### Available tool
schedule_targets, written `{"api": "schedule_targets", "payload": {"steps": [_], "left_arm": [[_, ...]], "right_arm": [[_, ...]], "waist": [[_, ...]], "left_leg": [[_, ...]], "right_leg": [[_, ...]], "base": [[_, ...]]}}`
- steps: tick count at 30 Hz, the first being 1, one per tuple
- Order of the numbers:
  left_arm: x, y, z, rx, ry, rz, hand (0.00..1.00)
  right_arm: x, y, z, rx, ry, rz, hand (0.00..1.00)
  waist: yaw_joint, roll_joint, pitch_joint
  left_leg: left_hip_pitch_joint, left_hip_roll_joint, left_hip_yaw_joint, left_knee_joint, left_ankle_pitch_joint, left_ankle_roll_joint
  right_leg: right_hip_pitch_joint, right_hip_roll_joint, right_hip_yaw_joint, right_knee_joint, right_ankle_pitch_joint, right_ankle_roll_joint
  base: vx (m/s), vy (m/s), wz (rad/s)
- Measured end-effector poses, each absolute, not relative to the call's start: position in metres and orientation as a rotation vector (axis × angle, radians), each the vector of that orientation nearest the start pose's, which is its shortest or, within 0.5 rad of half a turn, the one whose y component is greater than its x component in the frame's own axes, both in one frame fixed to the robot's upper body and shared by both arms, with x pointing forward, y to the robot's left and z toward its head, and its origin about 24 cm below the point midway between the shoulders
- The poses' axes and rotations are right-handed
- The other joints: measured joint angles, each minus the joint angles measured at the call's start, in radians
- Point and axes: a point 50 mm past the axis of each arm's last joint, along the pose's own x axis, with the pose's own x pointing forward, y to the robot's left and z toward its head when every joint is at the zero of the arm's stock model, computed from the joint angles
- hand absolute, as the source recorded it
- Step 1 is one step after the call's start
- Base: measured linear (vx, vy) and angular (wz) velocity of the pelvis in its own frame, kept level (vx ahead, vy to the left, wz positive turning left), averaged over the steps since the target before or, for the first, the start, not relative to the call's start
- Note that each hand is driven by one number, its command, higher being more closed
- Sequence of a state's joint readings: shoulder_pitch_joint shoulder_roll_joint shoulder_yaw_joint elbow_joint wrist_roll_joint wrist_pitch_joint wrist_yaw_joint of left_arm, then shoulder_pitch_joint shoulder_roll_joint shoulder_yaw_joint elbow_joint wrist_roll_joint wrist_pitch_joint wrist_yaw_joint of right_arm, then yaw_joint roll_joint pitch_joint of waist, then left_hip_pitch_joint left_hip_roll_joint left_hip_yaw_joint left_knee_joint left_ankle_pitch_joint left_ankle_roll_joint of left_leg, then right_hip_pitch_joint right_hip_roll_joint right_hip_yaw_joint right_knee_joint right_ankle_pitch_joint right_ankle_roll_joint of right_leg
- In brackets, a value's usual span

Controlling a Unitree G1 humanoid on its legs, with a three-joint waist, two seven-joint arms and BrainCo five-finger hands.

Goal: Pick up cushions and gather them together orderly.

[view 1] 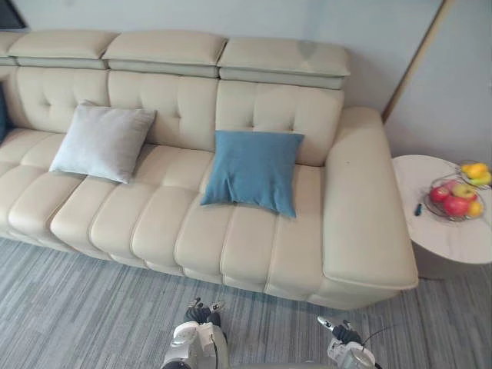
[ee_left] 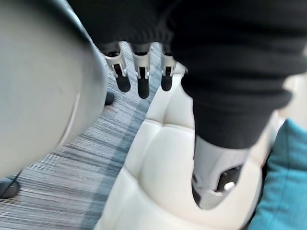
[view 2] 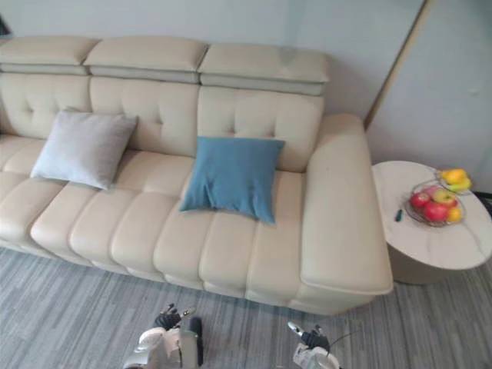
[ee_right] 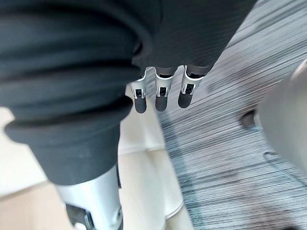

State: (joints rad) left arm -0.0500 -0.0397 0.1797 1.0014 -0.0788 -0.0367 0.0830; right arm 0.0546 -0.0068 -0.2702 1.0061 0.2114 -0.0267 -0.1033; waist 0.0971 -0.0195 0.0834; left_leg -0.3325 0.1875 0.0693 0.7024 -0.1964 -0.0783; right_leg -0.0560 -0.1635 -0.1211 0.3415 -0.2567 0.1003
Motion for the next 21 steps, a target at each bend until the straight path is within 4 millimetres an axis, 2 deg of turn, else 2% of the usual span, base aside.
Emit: {"api": "schedule_targets", "payload": {"steps": [1,2,3,5,7,9,11,15,16,21], "left_arm": [[0.151,0.158,-0.146,-0.159,0.943,0.246,0.0],[0.141,0.154,-0.15,-0.171,0.976,0.246,0.0],[0.142,0.165,-0.15,-0.143,0.975,0.259,0.0],[0.137,0.172,-0.151,-0.128,0.99,0.271,0.0],[0.134,0.173,-0.152,-0.126,0.997,0.273,0.0],[0.127,0.174,-0.155,-0.123,1.018,0.279,0.0],[0.123,0.179,-0.156,-0.114,1.029,0.288,0.0],[0.115,0.186,-0.158,-0.096,1.056,0.299,0.0],[0.114,0.185,-0.159,-0.097,1.064,0.297,0.0],[0.107,0.184,-0.162,-0.092,1.097,0.294,0.0]], "right_arm": [[0.105,-0.193,-0.158,0.255,1.024,-0.468,0.0],[0.107,-0.196,-0.157,0.251,1.017,-0.47,0.0],[0.103,-0.18,-0.16,0.295,1.049,-0.451,0.0],[0.099,-0.173,-0.162,0.342,1.065,-0.467,0.0],[0.094,-0.174,-0.164,0.359,1.079,-0.492,0.0],[0.092,-0.179,-0.165,0.378,1.077,-0.523,0.0],[0.091,-0.181,-0.165,0.385,1.077,-0.536,0.0],[0.084,-0.186,-0.167,0.413,1.092,-0.587,0.0],[0.081,-0.192,-0.167,0.412,1.098,-0.607,0.0],[0.067,-0.204,-0.169,0.415,1.124,-0.668,0.0]], "waist": [[-0.005,0.011,-0.014],[-0.016,0.032,-0.037],[-0.03,-0.028,-0.061],[-0.034,-0.05,-0.071],[-0.035,-0.05,-0.072],[-0.036,-0.029,-0.086],[-0.038,-0.025,-0.091],[-0.039,-0.035,-0.102],[-0.04,-0.026,-0.101],[-0.043,-0.015,-0.099]], "left_leg": [[0.027,0.012,0.003,0.014,-0.058,-0.007],[0.065,-0.001,0.006,-0.099,-0.128,-0.031],[0.087,-0.063,0.027,-0.219,-0.089,-0.013],[0.134,-0.1,0.031,-0.329,-0.026,0.007],[0.166,-0.132,0.032,-0.385,-0.001,0.016],[0.191,-0.156,0.034,-0.445,0.03,0.027],[0.209,-0.161,0.034,-0.479,0.048,0.028],[0.269,-0.166,0.031,-0.607,0.123,0.011],[0.29,-0.165,0.028,-0.649,0.149,0.014],[0.342,-0.163,0.027,-0.707,0.175,0.014]], "right_leg": [[0.001,0.003,0.015,-0.017,0.015,0.016],[-0.009,0.013,0.032,-0.038,0.021,0.028],[-0.033,-0.02,0.073,-0.055,0.028,0.025],[-0.014,-0.014,0.077,-0.102,0.054,0.009],[0.019,0.002,0.08,-0.139,0.09,-0.002],[0.033,0.004,0.095,-0.176,0.119,-0.006],[0.042,0.005,0.101,-0.182,0.125,-0.005],[0.051,0.013,0.101,-0.228,0.125,-0.004],[0.056,0.02,0.101,-0.235,0.124,-0.006],[0.09,0.027,0.101,-0.252,0.125,-0.008]], "base": [[-0.09,0.287,-0.31],[-0.06,0.366,-0.15],[-0.04,0.278,-0.02],[-0.04,0.196,0.11],[-0.04,0.142,0.15],[-0.03,0.079,0.07],[0.0,0.007,0.0],[0.02,-0.078,-0.01],[0.03,-0.09,0.02],[0.07,-0.051,-0.03]]}}
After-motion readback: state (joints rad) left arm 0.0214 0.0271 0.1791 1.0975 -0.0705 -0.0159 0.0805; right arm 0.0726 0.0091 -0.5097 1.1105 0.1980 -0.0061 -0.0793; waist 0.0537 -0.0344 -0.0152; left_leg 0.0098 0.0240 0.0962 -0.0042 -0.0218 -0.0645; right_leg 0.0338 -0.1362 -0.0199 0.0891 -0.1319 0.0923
